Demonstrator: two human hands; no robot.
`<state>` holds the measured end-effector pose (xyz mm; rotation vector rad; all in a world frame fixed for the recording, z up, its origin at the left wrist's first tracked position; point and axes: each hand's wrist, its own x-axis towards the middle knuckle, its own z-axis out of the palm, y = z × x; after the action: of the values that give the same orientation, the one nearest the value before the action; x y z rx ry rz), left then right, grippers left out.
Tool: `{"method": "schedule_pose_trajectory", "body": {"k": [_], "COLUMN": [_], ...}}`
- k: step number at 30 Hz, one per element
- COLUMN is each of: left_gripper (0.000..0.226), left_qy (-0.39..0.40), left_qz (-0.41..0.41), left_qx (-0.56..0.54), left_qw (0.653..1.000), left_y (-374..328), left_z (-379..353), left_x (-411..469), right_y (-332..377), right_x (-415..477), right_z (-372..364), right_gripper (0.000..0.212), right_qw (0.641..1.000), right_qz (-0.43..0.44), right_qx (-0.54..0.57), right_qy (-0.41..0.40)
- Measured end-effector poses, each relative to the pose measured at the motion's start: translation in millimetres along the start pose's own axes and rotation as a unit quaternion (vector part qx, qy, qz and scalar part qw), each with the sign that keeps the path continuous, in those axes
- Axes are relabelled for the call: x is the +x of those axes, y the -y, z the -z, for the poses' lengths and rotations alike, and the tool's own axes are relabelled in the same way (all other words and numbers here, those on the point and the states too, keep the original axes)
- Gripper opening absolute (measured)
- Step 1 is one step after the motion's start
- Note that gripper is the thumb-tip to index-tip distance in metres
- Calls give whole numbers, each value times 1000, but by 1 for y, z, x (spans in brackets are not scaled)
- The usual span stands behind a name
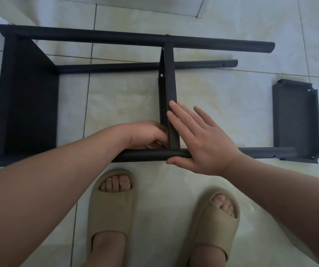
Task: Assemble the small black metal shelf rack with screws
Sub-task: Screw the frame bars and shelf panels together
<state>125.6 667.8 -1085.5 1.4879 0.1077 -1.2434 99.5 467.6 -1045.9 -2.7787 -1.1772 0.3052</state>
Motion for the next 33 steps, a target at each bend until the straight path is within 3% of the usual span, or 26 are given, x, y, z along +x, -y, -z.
{"method": "schedule_pose_trajectory", "body": {"k": [2, 4, 7, 12, 17, 24, 28, 33], "left_gripper": [18, 33, 56, 53, 19, 22, 6, 16], "left_qy": [-62, -84, -70, -105, -202, -322, -377, -445], "left_qz": [7, 52, 136, 116, 30, -42, -93, -151], "left_qx": [196, 309, 294, 390, 475, 505, 516, 528], "left_qw": [979, 946, 943, 907, 856, 800, 763, 707], "left_y": [-5, -10, -18, -44, -92, -144, -148, -152], "left_z": [-1, -3, -9, -24, -31, -49, -54, -43], "left_x": [-10, -25, -52, -88, -126, -160, -158, -142], "right_y": [2, 4, 10, 9, 7, 13, 16, 1], "right_x": [3, 4, -2, -16, -34, -58, -66, -55], "right_z": [7, 15, 28, 67, 115, 158, 159, 155], "right_gripper": [103, 105, 108, 88, 62, 71, 66, 72], "right_qw": [997, 989, 974, 948, 972, 967, 961, 960], "right_qz": [-29, -61, -97, -161, -176, -252, -274, -274], "right_qx": [7, 26, 85, 104, -3, -48, -34, -39], "right_qy": [69, 128, 184, 252, 153, -2, -28, -41]}}
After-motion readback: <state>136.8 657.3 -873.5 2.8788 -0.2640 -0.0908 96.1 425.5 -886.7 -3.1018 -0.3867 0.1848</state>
